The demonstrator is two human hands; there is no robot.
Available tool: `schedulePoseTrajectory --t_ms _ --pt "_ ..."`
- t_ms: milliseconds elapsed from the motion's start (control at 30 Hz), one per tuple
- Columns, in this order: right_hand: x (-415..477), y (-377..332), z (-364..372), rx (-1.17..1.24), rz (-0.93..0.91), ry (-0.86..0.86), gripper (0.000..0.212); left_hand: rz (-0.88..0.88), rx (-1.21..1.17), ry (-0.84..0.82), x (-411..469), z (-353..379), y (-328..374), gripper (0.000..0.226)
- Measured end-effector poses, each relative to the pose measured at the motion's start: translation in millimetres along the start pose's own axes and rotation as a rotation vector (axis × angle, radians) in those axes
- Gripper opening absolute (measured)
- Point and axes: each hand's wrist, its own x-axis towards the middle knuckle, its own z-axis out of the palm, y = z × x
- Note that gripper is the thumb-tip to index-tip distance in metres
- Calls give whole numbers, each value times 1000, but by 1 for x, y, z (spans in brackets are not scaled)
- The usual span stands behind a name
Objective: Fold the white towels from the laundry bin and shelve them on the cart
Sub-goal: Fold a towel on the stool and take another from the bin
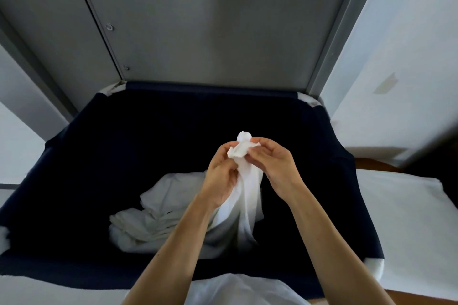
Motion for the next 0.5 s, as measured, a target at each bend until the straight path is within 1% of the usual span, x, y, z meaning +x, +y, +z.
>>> schedulePoseTrajectory --t_ms 33,100,200,233,300,333,400,433,500 --pt "0 1 0 -49 -7 -29 23 -7 -70 -22 1 -2 1 25" --pt "-1 0 0 -117 -26 -23 26 -6 -101 -23 4 -3 1 27" --pt "0 -1 1 -205 -87 38 18 36 -35 37 5 -1 -3 24" --pt "0 -2 1 -244 -112 53 15 48 19 46 3 1 -5 23" --pt "1 -5 1 -347 -161 79 17 89 139 73 0 3 -7 23" --pt "3 -5 0 -417 -176 90 17 101 171 108 1 4 -6 25" --pt "5 -6 0 -565 -195 103 10 136 242 186 4 6 1 30" --pt "6 -6 1 -621 -203 109 6 161 334 216 7 8 7 32" --pt "6 -2 3 -673 -223 142 6 208 620 231 11 9 15 35"
